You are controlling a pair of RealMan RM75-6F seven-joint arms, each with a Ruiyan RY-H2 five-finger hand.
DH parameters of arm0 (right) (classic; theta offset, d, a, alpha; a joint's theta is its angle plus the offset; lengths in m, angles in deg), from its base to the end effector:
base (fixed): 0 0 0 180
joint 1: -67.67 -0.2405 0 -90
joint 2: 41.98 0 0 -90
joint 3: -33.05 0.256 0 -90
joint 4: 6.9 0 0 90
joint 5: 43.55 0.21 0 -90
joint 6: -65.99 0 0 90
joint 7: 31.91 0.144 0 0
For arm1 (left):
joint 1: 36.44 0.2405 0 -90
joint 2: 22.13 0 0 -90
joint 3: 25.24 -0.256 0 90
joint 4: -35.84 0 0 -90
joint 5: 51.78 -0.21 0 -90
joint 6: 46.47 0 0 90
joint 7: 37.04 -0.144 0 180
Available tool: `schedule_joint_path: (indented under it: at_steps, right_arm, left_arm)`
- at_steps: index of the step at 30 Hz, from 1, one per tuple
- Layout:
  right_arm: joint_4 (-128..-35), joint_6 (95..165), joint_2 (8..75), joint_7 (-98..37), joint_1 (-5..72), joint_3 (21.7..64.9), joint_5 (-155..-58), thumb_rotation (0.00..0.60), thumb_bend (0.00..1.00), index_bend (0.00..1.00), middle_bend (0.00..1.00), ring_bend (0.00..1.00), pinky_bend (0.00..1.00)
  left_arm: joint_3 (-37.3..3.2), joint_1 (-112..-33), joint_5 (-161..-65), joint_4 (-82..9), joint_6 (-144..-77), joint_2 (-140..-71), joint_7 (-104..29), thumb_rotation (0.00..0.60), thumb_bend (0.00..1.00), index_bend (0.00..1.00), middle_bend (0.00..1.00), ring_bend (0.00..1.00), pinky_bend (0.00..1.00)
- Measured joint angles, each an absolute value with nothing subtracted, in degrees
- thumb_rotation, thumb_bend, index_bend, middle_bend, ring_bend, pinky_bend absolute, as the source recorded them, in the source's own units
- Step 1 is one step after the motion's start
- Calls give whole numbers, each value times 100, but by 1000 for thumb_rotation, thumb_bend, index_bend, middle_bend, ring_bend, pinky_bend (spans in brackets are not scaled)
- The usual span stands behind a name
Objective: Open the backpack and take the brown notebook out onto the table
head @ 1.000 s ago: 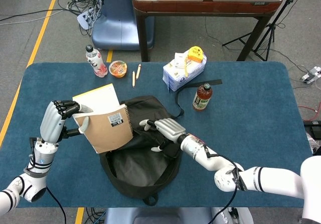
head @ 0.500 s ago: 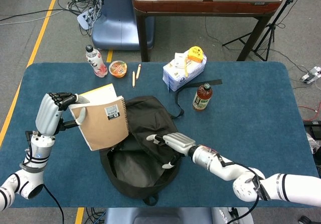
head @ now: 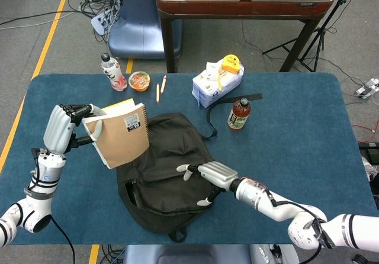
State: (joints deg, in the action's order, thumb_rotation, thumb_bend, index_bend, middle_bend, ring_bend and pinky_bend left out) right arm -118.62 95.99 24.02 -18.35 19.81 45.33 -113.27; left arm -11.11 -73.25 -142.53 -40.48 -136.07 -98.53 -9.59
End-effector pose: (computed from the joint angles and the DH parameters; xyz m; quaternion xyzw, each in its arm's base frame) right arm -0.0772 -0.2852 0.0310 0.7587 -0.5468 0.3323 0.1226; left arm -0.1538 0.3521 0.1525 -0.5664 -0.2579 -0.7104 0.3287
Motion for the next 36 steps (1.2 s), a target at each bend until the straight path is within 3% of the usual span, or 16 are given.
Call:
schedule_joint_path:
  at_steps: [8,14,18,21,23,24,26,29,31,36]
  right_arm:
    - [-12201,10149,1666,-1463,2382,4610,-11808,600,131,126,268,202,312]
    - [-12287,10563,1177,-1157,2659,4668,-11976,600,130,126,268,202,312]
    - [-12274,10741,981,-983,2785,4679,-12035,600,130,126,269,202,312]
    - [-12245,10810,897,-901,2834,4675,-12059,600,130,126,269,202,312]
    - [-12211,10821,856,-881,2848,4660,-12060,600,130,126,269,202,312]
    - [-12200,10823,843,-874,2851,4655,-12054,600,130,126,269,202,312]
    - [-12180,10829,820,-872,2854,4646,-12035,600,130,126,268,202,312]
    - [-12158,10856,778,-887,2869,4635,-12005,600,131,126,268,202,312]
    - [-12152,10884,732,-898,2891,4629,-11975,600,131,126,268,202,312]
    - [-12142,10917,578,-973,2971,4563,-11877,600,130,126,268,202,312]
  left_arm:
    - [-1162,-7413,-14087,-3414,-13282,-10225,-955,600,465,731,797,722,831]
    - [-1125,-7522,-14018,-2388,-13238,-10662,-1048,600,466,723,795,721,832]
    - [-1314,-7545,-14138,-1439,-13242,-11067,-1387,600,456,707,780,707,832]
    - [-1554,-7524,-14199,-1008,-13105,-11351,-1554,600,412,646,693,645,816]
    - [-1648,-7507,-14200,-1013,-12931,-11349,-1578,598,331,521,570,523,724]
    - [-1711,-7500,-14191,-1131,-12781,-11284,-1622,580,303,470,528,481,683]
    - [-1800,-7495,-14161,-1480,-12519,-11124,-1735,435,249,322,392,351,511]
    - [-1920,-7497,-14059,-2426,-12042,-10761,-1951,259,224,182,253,193,281]
    - [-1976,-7498,-13941,-3232,-11717,-10451,-2078,214,219,124,193,143,240]
    - [-2037,-7450,-13565,-5076,-11136,-9566,-2433,215,215,111,177,142,239]
